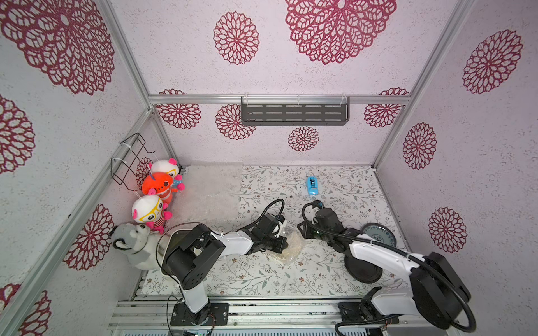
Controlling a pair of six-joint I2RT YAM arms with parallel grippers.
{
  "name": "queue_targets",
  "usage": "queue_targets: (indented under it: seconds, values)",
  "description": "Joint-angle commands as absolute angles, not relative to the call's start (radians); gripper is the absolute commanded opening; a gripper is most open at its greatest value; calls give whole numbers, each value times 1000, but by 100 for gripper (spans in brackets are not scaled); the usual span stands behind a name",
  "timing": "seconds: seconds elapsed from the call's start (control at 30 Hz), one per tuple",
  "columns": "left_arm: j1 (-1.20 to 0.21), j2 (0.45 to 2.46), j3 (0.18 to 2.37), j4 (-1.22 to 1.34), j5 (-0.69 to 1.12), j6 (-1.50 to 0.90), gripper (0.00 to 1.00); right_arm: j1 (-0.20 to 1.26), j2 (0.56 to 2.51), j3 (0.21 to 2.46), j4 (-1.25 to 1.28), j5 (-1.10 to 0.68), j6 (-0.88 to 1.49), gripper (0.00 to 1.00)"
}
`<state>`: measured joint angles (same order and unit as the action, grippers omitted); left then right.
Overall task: Wrap dinner plates in bubble wrap
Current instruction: Wrap the plate in the bubble wrap.
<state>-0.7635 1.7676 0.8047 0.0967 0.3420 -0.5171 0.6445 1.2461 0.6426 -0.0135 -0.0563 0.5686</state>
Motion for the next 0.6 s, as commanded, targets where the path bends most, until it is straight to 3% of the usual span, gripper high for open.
queue_targets:
  seconds: [0.0,0.13,0.33,0.57]
  values:
    - [-752,1802,806,53,350,-508,6,652,1181,537,-200,-155,418,23]
    - [-749,1799,851,2,346,-464,3,703,1190,483,-92,-265,443,16]
    - [-752,1800,900,-41,376,-317,0,787,1407,589,58,-130,566,8]
    - [-741,1736,787,164,422,-127,0,842,1539,692,124,-65,716,7]
